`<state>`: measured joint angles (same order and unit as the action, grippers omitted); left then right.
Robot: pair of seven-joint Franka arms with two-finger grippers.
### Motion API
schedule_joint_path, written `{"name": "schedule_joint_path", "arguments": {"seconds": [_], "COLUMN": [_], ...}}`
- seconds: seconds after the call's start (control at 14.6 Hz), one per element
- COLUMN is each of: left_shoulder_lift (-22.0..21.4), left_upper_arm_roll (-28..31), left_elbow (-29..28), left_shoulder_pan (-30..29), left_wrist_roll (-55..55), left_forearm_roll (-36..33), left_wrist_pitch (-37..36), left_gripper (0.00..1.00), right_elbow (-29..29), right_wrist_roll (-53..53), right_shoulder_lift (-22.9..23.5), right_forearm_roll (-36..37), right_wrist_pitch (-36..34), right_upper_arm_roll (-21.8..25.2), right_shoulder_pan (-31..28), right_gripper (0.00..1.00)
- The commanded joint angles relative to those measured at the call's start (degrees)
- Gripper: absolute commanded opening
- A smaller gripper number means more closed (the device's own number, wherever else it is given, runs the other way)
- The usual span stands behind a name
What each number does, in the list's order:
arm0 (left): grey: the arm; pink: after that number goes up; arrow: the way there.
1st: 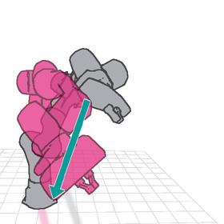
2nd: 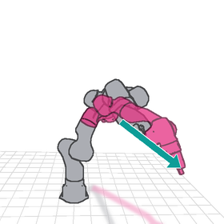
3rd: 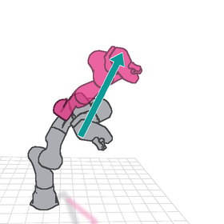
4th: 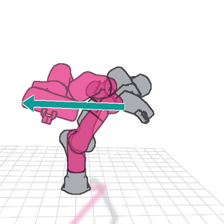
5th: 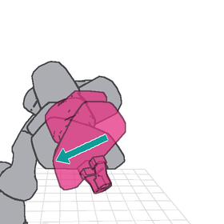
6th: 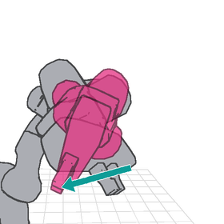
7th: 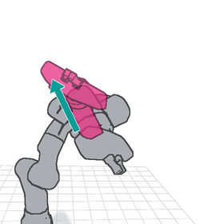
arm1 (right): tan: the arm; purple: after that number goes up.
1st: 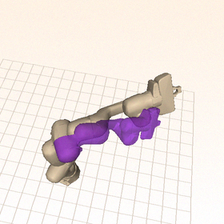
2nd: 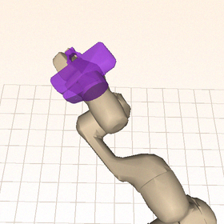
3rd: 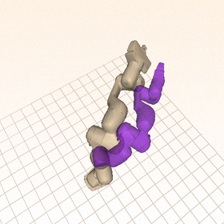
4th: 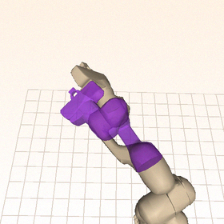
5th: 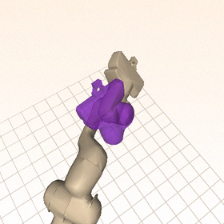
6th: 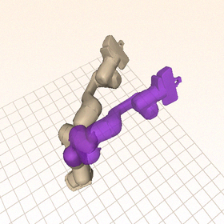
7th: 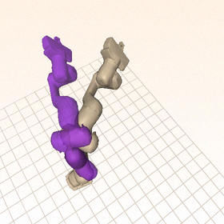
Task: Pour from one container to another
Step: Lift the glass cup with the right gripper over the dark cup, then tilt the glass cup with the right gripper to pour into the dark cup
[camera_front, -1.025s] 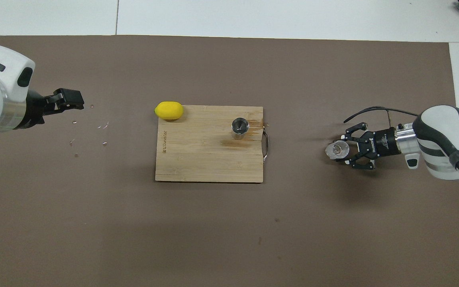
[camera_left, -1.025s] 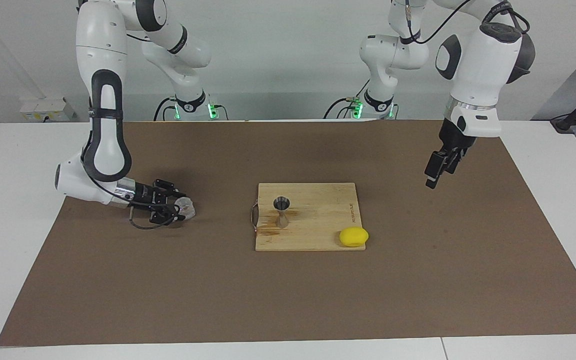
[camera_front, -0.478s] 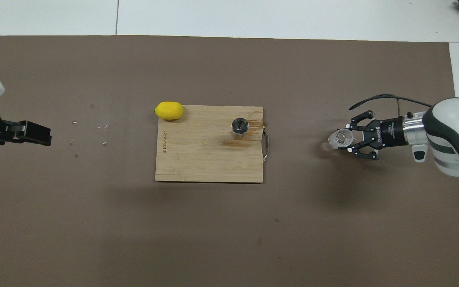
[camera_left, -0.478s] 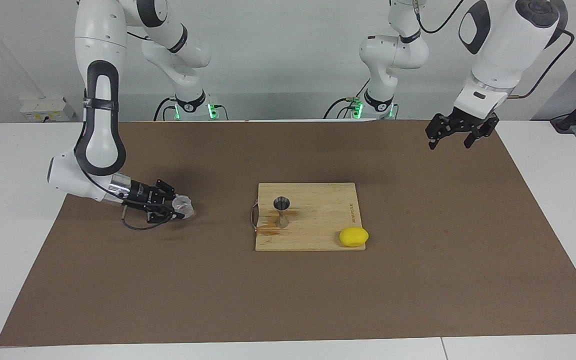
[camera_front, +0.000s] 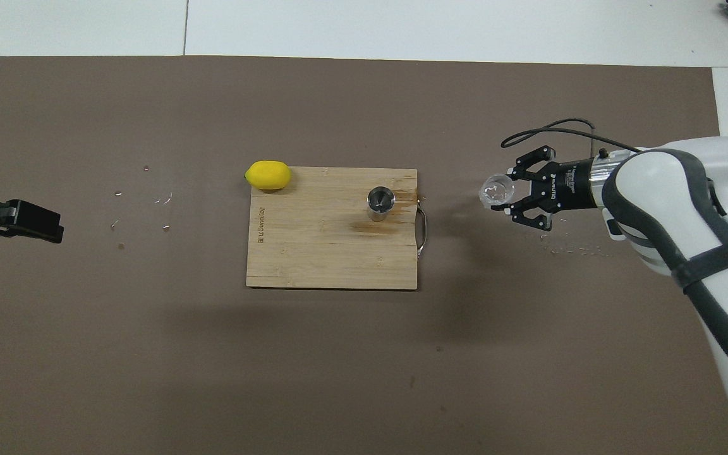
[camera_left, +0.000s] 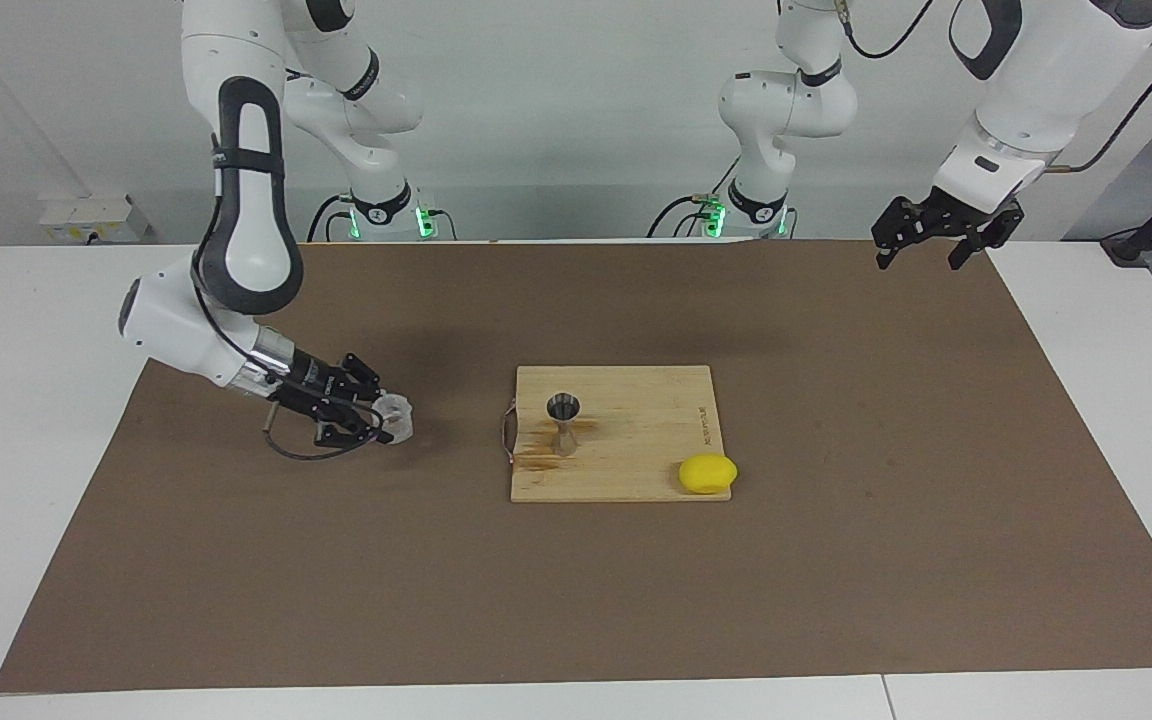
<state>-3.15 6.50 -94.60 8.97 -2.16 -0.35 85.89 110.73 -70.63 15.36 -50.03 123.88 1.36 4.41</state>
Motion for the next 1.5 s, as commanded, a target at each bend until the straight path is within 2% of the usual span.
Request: {"name": "schedule_joint_path", "arguments": {"seconds": [0.0,0.2,0.41,0.61,0.75,0.89,1.02,1.43], "left_shoulder_lift": [0.95,2.44,2.36,2.27,2.27,2.18,2.18,2.36], "left_upper_arm_roll": [-8.23,-8.34,-8.69,-12.9,-13.53,-13.7,-16.24,-16.43], "left_elbow": [3.1,6.0,5.48,5.3,5.3,5.21,5.04,5.83], "left_shoulder_pan": [-8.69,-9.15,-10.38,-14.24,-14.95,-15.74,-17.67,-17.15], "left_wrist_roll": [-0.92,-0.83,-1.01,-0.92,-0.83,-0.83,-0.75,-0.57], "left_forearm_roll": [1.58,1.84,2.02,2.02,2.02,2.02,2.02,1.49], "left_wrist_pitch": [-2.92,-4.77,-3.98,-3.8,-3.89,-3.8,-3.8,-4.51], "left_gripper": [1.0,1.0,1.0,1.0,1.0,1.0,1.0,1.0], "right_elbow": [-1.56,-5.07,-7.53,-10.34,-12.19,-13.6,-13.96,-13.96], "right_wrist_roll": [-5.64,-15.3,-21.82,-28.05,-31.66,-34.04,-35.36,-37.65], "right_shoulder_lift": [0.1,1.59,2.65,3.88,4.58,5.11,5.29,5.03], "right_forearm_roll": [2.47,7.65,11.18,16.0,21.44,25.32,28.66,39.83], "right_wrist_pitch": [3.38,6.02,7.52,8.92,9.01,8.93,8.84,7.35], "right_upper_arm_roll": [0.14,0.14,0.14,0.14,0.14,0.05,0.14,0.14], "right_shoulder_pan": [3.04,6.3,9.2,12.1,14.13,15.01,16.76,19.49], "right_gripper": [0.0,0.0,0.0,0.0,0.0,0.0,0.0,0.0]}}
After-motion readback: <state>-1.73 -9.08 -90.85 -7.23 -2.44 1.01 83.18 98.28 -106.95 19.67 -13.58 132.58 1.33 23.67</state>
